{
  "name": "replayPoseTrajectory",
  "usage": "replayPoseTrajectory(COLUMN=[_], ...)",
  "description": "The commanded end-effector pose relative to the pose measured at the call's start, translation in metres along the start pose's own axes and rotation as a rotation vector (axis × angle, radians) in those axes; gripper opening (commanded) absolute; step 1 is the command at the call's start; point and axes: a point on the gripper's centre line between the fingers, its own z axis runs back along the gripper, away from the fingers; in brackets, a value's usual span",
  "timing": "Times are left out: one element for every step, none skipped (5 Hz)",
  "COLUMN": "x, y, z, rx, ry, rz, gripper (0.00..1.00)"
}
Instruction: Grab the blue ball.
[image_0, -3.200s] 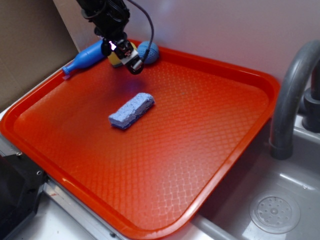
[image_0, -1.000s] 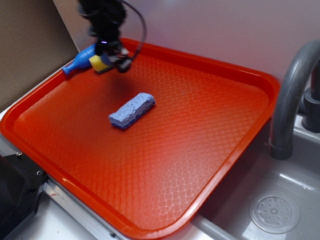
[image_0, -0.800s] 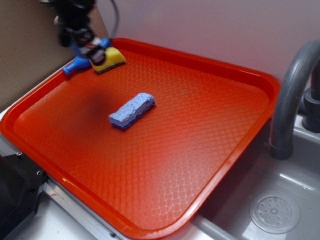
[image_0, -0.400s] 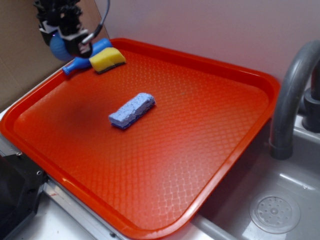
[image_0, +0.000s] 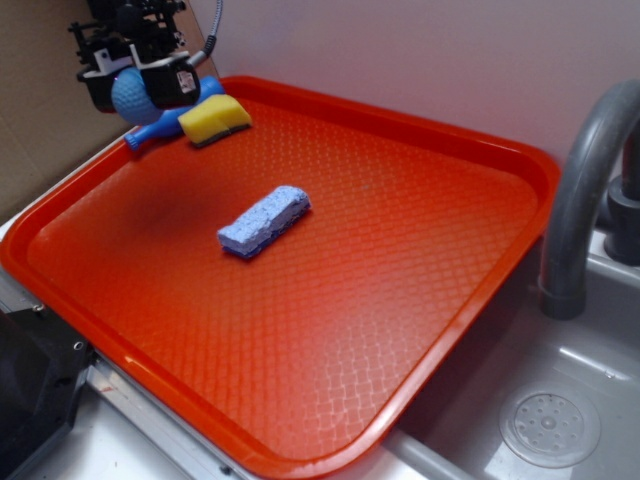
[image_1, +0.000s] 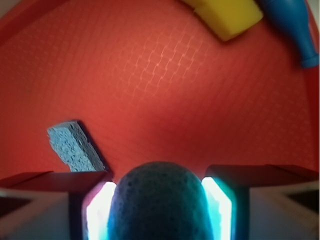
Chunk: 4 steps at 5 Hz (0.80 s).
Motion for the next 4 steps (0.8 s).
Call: replayPoseTrajectory(x=[-0.026,-0.042,-0.040,-0.036], y=[-0.007,-0.014,-0.019,-0.017], z=[0.053,0.069,0.076,0.067], rx=[-0.056,-0.058,-0.046,-0.030], ry=[-0.166,-0.242,-0.228,-0.205], rz=[-0.120,-0.140,-0.160,-0.169], gripper=[0.00,0.00,0.00,0.00])
